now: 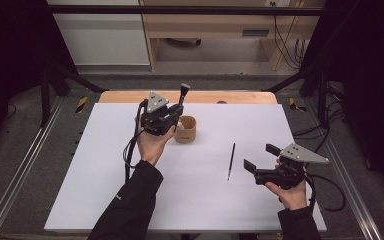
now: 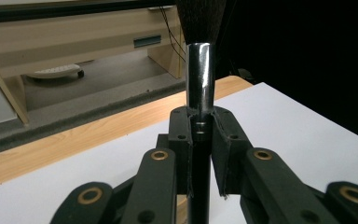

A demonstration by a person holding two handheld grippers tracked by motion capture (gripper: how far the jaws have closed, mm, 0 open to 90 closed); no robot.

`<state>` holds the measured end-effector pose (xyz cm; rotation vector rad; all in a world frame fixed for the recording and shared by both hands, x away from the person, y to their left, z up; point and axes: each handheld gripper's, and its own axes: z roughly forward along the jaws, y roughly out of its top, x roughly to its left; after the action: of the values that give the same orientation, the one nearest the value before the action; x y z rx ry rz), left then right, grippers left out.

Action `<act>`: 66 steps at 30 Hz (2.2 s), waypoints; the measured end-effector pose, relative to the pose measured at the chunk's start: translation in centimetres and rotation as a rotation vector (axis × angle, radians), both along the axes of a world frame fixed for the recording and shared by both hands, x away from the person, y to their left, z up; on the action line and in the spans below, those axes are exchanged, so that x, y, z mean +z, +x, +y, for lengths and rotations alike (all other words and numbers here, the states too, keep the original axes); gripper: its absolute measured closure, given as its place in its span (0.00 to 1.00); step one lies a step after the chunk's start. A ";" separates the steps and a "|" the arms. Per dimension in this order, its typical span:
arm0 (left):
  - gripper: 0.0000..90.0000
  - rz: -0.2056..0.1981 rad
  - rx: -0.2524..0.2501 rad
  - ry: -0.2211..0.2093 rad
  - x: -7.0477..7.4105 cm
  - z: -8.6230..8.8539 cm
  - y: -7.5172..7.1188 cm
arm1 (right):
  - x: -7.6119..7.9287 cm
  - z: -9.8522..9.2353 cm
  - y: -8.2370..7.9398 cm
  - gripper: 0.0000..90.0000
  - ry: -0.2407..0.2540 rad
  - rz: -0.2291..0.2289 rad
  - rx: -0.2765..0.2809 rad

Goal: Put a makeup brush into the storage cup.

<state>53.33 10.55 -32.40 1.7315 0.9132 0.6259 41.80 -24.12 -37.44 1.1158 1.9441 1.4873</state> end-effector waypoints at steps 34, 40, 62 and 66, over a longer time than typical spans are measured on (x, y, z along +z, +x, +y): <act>0.88 -0.021 0.027 0.010 -1.7 -3.5 5.1 | 0.1 -0.4 0.0 0.05 0.012 -0.003 -0.003; 0.88 -0.015 0.032 0.023 -2.2 -4.0 5.7 | 0.1 -0.5 -0.1 0.05 0.016 -0.006 -0.004; 0.88 -0.003 0.044 0.059 -4.1 -4.5 7.2 | 0.1 -0.4 -0.1 0.04 0.017 -0.005 -0.001; 0.88 0.007 0.043 0.074 -4.6 -4.5 7.5 | 0.1 -0.4 0.0 0.04 0.016 -0.005 0.000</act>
<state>60.84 6.02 -36.98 1.7849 0.9445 0.6906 41.75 -24.56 -37.34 1.1183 1.9318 1.5065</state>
